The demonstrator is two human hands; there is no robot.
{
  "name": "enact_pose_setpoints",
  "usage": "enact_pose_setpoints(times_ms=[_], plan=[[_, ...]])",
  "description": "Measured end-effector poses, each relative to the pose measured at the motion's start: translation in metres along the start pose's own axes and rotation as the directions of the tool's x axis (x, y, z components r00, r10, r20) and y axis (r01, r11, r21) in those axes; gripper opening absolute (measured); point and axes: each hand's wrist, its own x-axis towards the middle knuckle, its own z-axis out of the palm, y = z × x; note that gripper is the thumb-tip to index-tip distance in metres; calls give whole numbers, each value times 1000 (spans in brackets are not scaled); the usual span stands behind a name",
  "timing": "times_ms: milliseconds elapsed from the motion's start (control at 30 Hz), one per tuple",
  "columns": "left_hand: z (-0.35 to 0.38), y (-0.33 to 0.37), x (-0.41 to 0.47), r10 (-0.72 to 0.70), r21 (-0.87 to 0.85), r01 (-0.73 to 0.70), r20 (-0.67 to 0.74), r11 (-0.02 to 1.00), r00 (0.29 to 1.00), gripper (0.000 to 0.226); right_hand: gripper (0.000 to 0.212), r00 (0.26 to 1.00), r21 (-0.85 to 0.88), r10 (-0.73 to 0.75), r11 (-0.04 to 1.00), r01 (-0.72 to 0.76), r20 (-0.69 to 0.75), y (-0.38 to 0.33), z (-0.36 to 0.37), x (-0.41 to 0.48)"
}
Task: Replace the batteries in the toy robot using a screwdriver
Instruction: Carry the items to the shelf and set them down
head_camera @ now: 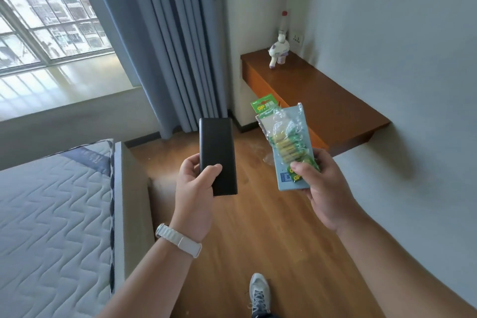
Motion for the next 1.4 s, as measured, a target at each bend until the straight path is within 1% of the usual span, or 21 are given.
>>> enact_pose_setpoints(times_ms=[100,200,333,533,667,767,833,900,933,967,1067,1267,1400], plan=[[13,8,49,-3,35,4,-7,999,1000,46,57,1000,12,-4,1000,3,18,-8,5,56],[28,20,92,25,22,-24,-16,999,1000,43,61,999,17,-8,1000,7,53,-18,11,103],[40,34,135,36,26,-36,8,999,999,45,49,997,33,-8,999,6,74,-27,21,148],[44,43,199,27,18,-27,6,999,1000,46,48,999,15,1,1000,-2,45,-23,37,200],[43,44,249,-4,18,3,52,1000,999,46,47,1000,13,-9,1000,9,-13,-16,52,239],[41,48,297,-20,36,16,106,999,994,36,48,998,-8,-26,1000,26,-60,-13,69,271],[39,55,331,-48,56,41,142,998,989,30,42,994,-5,-24,1000,23,-103,-13,83,293],[39,64,365,-59,56,50,177,997,982,36,33,991,-10,-25,1000,24,-133,-14,99,316],[38,69,383,-61,58,50,191,997,980,38,34,989,-21,-31,999,28,-143,-15,107,327],[38,72,401,-62,60,51,205,997,977,37,39,987,-36,-39,999,34,-158,-14,114,338],[37,78,450,-89,70,74,245,995,966,24,57,968,-62,-37,998,23,-249,-14,132,367],[48,82,515,-137,107,105,364,989,921,23,57,920,-65,-51,998,28,-390,-10,148,396],[66,78,538,-168,107,135,436,985,884,35,59,876,-70,-38,998,5,-480,-10,142,406]])
